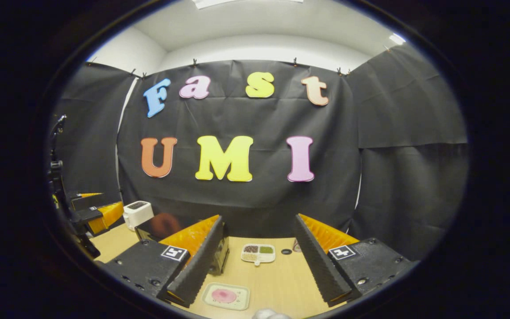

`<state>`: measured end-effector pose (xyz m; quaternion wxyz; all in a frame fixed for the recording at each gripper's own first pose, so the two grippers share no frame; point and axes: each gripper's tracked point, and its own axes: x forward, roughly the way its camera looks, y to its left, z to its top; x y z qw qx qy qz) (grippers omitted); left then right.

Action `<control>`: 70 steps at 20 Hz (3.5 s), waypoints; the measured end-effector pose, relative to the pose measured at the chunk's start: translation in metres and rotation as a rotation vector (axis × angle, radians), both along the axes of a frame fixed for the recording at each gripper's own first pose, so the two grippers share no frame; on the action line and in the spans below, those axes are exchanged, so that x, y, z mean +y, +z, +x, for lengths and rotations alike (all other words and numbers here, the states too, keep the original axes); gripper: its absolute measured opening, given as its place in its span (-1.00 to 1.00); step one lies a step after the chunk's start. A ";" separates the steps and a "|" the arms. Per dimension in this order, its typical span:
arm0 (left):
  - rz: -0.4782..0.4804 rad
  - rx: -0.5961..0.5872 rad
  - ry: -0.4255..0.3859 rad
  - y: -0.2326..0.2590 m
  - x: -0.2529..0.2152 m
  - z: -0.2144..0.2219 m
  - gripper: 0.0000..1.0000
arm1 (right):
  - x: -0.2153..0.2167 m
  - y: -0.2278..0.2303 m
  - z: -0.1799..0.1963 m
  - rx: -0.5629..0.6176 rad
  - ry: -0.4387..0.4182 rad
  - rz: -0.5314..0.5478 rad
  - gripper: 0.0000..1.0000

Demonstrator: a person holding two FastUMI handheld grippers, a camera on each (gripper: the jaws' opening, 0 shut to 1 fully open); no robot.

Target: Open the electric oven with the left hand, put the food in, and close the electric oven.

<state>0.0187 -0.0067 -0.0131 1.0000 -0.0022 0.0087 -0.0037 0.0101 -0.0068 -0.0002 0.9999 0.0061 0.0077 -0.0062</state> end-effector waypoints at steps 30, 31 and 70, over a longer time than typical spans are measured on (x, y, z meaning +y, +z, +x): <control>0.009 0.281 -0.013 -0.181 -0.015 0.113 0.95 | -0.022 -0.023 0.006 0.104 -0.066 0.033 0.93; 0.002 0.284 -0.016 -0.182 -0.014 0.109 0.94 | -0.021 -0.025 0.006 0.107 -0.063 0.035 0.94; -0.012 0.635 -0.056 -0.340 -0.028 -0.041 0.91 | -0.001 -0.093 -0.010 0.241 -0.017 -0.011 0.94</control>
